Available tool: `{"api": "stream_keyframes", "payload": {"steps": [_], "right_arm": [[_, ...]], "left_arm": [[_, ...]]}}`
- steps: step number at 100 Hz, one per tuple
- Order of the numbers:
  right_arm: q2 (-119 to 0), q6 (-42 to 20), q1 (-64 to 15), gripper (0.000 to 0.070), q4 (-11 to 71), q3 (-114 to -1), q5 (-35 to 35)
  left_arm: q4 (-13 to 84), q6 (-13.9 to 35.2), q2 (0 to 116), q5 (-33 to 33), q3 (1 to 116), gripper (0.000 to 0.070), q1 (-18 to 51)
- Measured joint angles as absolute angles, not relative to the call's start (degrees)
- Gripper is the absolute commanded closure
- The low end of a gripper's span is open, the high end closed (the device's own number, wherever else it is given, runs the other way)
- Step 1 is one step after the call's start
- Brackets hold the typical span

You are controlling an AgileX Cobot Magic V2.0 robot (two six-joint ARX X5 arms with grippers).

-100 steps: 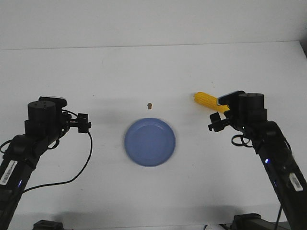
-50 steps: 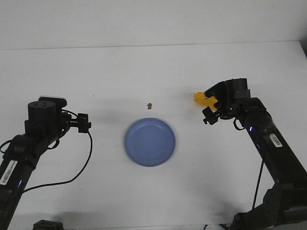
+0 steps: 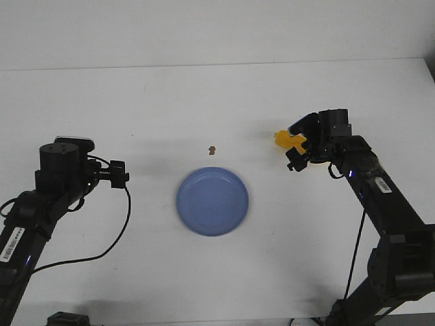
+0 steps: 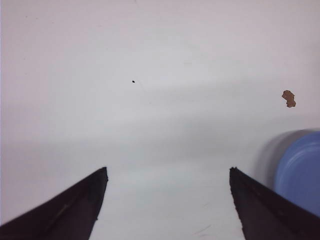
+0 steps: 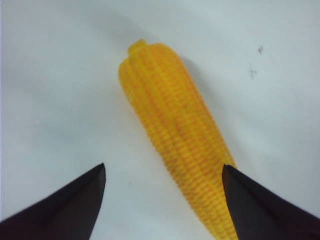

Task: Place corn on plate with both arms
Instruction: 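Reach the right gripper over the yellow corn cob, then close the right gripper on the corn cob and lift it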

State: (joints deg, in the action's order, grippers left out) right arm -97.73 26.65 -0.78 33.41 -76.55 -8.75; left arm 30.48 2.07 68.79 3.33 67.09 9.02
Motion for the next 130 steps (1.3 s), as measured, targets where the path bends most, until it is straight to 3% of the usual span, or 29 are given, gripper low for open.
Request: {"api": "stream_keyframes", "payload": {"steps": [52,100,110,123,130], "right_arm": [[-101.01,26.74,2.28,0.0208,30.33,-76.75,-14.33],[-106.63,26.74,2.44,0.0212,27.42,-77.19,-14.74],[-107.09,26.74,2.68,0.027,27.79,-77.19,-14.76],[-107.09,26.74,2.7,0.0493,27.73,-77.19,-14.79],[-107.09,26.74,2.76,0.0515,27.97,-77.19,-14.81]], "left_arm": [[30.48,2.26,68.79,3.33,67.09,0.0196,9.02],[30.48,2.26,68.79,3.33,67.09,0.0196,9.02],[30.48,2.26,68.79,3.33,67.09,0.0196,9.02],[30.48,2.26,68.79,3.33,67.09,0.0196,9.02],[30.48,2.26,68.79,3.33,67.09,0.0196,9.02]]}}
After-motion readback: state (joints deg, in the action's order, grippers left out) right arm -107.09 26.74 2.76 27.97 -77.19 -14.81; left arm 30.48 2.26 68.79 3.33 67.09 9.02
